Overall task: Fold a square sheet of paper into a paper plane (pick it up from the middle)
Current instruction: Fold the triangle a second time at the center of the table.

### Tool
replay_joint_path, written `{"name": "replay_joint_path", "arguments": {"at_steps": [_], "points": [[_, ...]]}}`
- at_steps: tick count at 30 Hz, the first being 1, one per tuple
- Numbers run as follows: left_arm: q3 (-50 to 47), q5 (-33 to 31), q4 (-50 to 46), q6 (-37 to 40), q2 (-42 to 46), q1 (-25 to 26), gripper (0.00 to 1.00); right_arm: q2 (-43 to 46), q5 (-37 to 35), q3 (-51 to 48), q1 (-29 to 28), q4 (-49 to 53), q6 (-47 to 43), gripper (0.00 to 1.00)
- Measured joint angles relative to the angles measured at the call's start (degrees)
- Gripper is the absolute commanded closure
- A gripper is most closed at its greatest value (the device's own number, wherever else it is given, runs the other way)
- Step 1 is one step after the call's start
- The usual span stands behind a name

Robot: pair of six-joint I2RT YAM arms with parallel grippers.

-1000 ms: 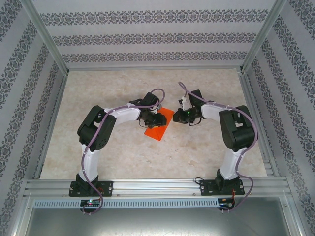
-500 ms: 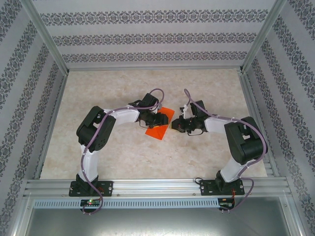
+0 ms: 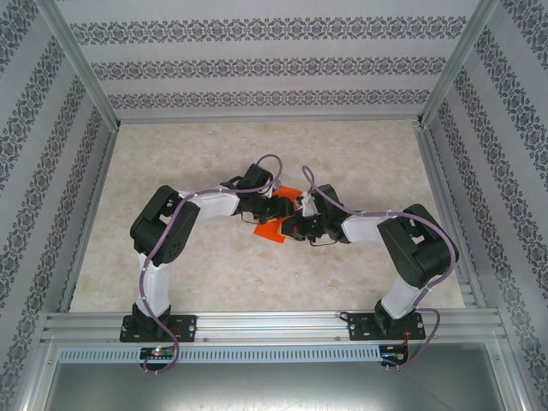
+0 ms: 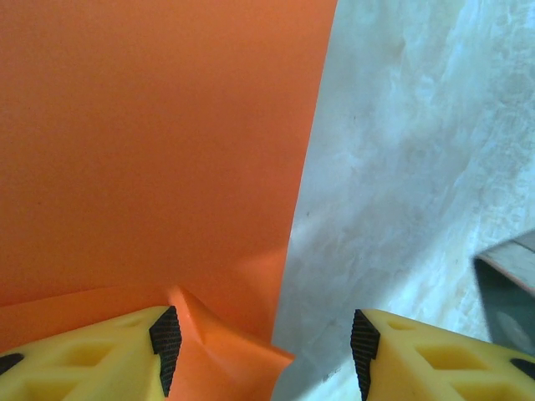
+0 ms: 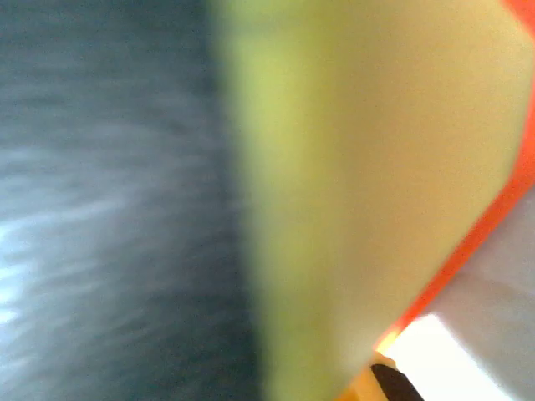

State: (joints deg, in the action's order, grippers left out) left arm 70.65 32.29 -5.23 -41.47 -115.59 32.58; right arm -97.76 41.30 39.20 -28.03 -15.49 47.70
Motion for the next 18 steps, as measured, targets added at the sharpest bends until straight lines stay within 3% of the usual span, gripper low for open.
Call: {"name": "replay_joint_path", "arguments": {"at_steps": [18], "points": [[-0.7, 0.9, 1.3, -1.0, 0.3, -0.5, 0.39, -3.0, -5.8, 1.8, -1.7, 6.4, -5.6, 1.00]]}}
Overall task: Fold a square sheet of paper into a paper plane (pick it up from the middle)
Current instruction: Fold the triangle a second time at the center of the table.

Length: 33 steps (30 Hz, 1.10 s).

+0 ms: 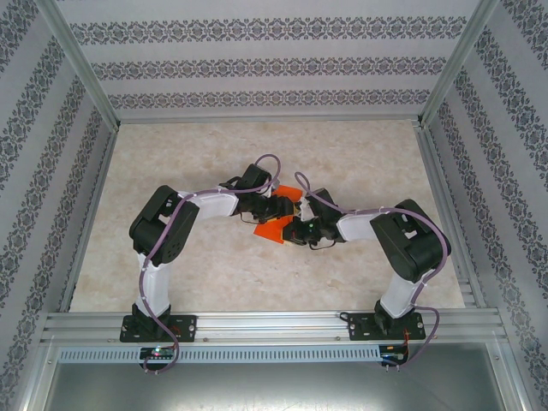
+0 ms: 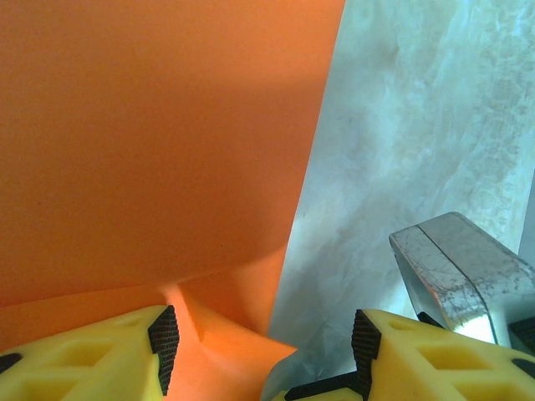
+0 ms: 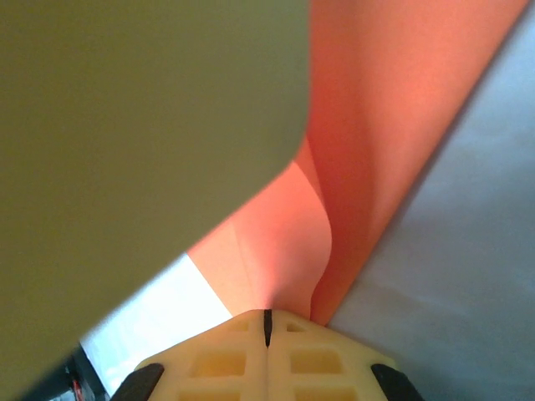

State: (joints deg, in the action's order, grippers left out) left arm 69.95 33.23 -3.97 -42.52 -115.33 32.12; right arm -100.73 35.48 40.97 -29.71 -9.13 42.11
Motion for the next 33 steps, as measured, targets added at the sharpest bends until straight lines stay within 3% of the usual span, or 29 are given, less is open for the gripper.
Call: {"name": "replay_joint_path", "arguments": {"at_steps": [14, 26, 33], "points": [[1.2, 2.3, -2.9, 0.7, 0.0, -2.2, 0.40, -0.1, -2.7, 3.0, -0.9, 6.4, -4.8, 1.00], [7.8, 2.4, -9.0, 5.9, -1.3, -5.5, 0.41, 0.0, -3.3, 3.3, -1.2, 7.2, -6.4, 1.00], [8.5, 3.0, -11.7, 8.7, -0.1, -5.6, 0.51, 0.0, -3.3, 3.5, -1.2, 7.6, -6.6, 1.00]]}}
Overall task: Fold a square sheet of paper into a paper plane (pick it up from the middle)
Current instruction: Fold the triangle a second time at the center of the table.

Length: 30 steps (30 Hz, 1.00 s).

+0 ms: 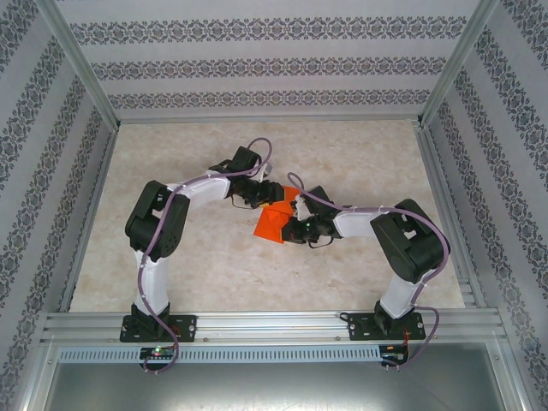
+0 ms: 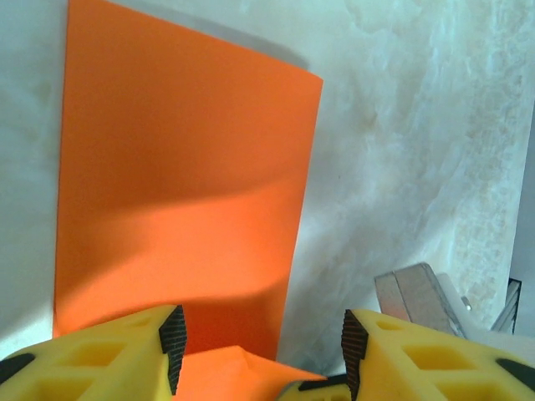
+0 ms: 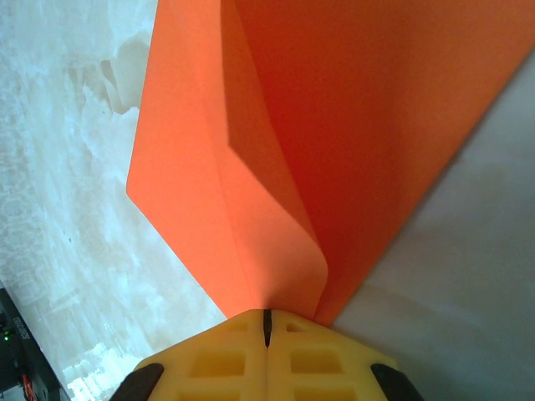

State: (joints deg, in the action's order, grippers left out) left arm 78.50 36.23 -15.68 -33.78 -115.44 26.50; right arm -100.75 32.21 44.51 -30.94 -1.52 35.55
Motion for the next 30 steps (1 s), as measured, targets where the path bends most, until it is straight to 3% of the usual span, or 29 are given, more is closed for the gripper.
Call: {"name": "replay_joint_path", "arguments": {"at_steps": [4, 11, 30], "points": [[-2.7, 2.0, -0.3, 0.8, 2.4, 0.0, 0.66, 0.0, -0.1, 0.0, -0.1, 0.0, 0.0, 1.00], [-4.1, 5.5, -0.3, 2.0, 1.5, 0.1, 0.83, 0.0, -0.2, 0.3, -0.1, 0.5, 0.0, 1.00], [-0.4, 6.8, -2.6, 4.9, -6.3, 0.2, 0.83, 0.3, -1.6, 1.6, -0.1, 3.5, -1.5, 1.00]]}}
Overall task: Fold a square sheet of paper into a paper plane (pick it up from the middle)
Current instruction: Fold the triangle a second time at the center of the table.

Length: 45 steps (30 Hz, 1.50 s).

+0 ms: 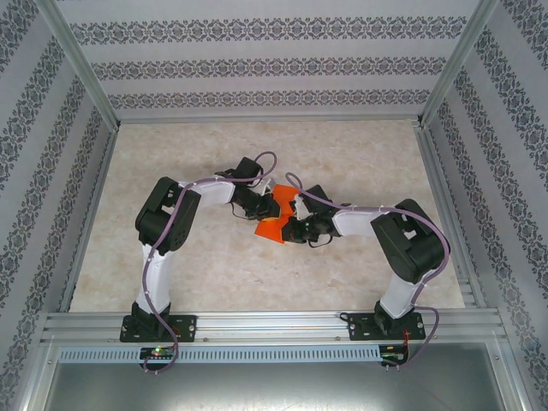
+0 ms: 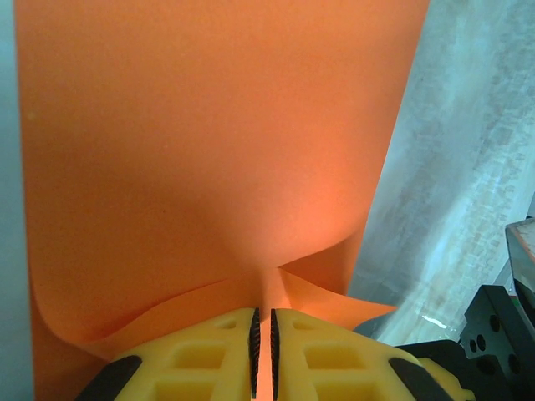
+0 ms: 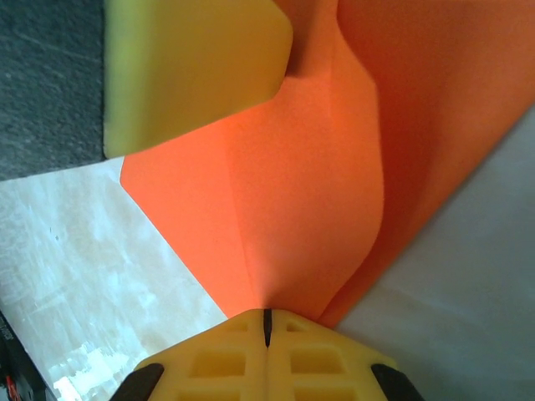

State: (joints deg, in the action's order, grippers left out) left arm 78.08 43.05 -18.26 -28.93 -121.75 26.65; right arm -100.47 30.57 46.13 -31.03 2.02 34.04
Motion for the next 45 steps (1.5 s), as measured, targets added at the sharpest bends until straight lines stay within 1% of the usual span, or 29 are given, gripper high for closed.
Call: {"name": "replay_joint_path", "arguments": {"at_steps": [4, 8, 13, 16, 25, 33, 40, 45], "points": [[0.8, -0.7, -1.1, 0.8, -0.3, 0.2, 0.83, 0.6, -0.9, 0.3, 0.0, 1.4, 0.0, 0.98], [1.2, -1.5, -1.6, 1.9, -0.4, 0.3, 0.83, 3.4, -1.0, 0.3, 0.8, 4.2, 0.9, 0.98], [1.2, -1.5, -1.5, 2.1, -0.4, 0.3, 0.83, 6.9, 0.1, 1.4, 3.2, 2.8, 3.7, 0.99], [1.0, -1.4, -1.4, 2.1, -0.4, 0.3, 0.83, 5.7, 1.5, 3.3, 4.2, 0.6, 5.3, 0.99], [0.1, -1.2, -0.2, 1.9, -0.2, 0.3, 0.82, -2.4, 3.1, 9.2, 4.7, 0.5, 5.1, 0.99], [-0.6, -1.3, 1.6, 1.5, 0.1, -0.1, 0.82, -4.8, 4.4, 12.6, 5.8, 3.7, 2.3, 1.00], [-1.3, -1.4, 2.8, 1.2, 0.3, -0.4, 0.83, -5.8, 6.6, 13.1, 6.6, 3.4, 1.4, 1.00], [-1.5, -0.9, 3.1, 1.3, 0.4, -0.5, 0.82, -5.0, 4.0, 11.0, 8.1, 4.0, 0.5, 1.00]]}}
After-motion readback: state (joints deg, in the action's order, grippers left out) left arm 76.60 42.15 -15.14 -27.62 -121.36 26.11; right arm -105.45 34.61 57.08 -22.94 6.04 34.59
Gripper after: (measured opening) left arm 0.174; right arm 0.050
